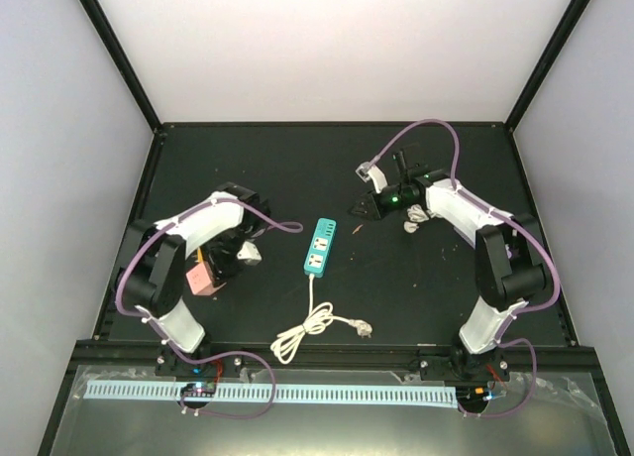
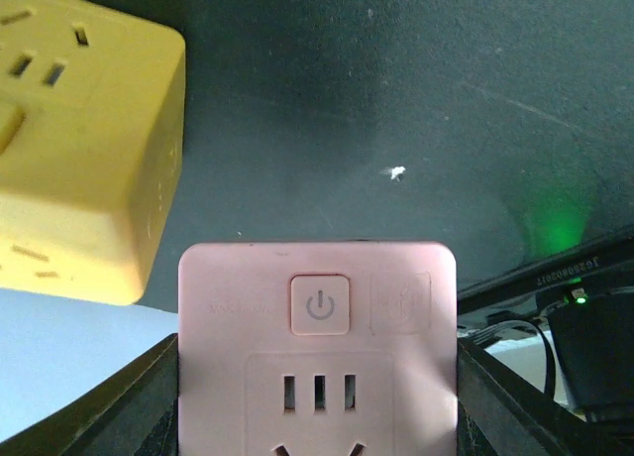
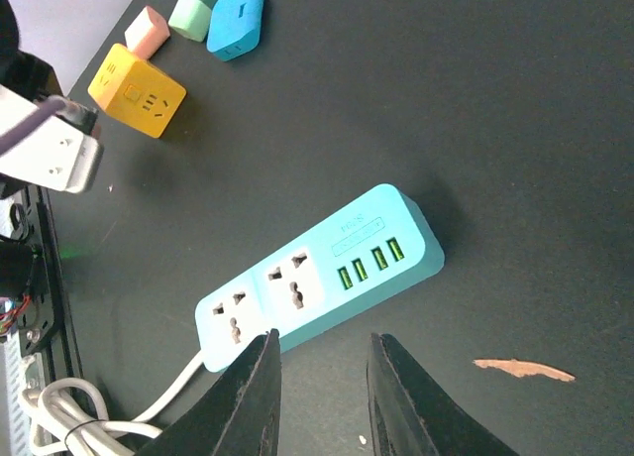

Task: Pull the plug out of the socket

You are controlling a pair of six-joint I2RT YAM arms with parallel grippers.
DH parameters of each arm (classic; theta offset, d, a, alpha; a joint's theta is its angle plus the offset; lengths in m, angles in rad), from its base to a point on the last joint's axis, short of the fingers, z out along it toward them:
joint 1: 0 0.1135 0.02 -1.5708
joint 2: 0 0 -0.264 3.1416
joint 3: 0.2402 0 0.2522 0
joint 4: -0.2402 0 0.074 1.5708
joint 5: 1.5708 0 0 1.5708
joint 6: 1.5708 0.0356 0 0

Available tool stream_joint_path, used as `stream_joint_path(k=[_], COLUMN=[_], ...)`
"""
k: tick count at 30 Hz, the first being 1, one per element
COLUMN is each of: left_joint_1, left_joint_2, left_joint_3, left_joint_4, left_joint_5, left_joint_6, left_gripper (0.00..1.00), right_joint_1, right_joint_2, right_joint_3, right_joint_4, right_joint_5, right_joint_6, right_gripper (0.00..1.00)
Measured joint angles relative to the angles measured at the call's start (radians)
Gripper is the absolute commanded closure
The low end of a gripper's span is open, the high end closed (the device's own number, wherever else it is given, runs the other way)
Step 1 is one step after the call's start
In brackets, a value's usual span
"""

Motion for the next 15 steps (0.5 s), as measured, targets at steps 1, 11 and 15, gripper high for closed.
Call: stream_joint_path(k=[1, 11, 15], left_joint_1=[-0.008, -0.056, -0.069], left_joint_2=[0.015, 0.112, 0.146], left_joint_3=[-0.002, -0.006, -0.006], left_joint_4=[0.003, 0.059, 0.078], left_joint_5=[-0.01, -0.033, -0.032], left_joint_6=[-0.003, -0.007, -0.006], left_gripper=[0.68, 0.65, 0.6], right_joint_1=[-0.006, -0.027, -0.03], right_joint_2=[0.0, -0.004, -0.013], right_joint_3=[0.0, -0.017, -0.017], right_joint_4=[0.0, 0.008, 0.009], right_joint_5=[-0.005, -0.02, -0.023], right_joint_6=[0.0, 0.007, 0.007], right_gripper=[0.72, 0.72, 0.71])
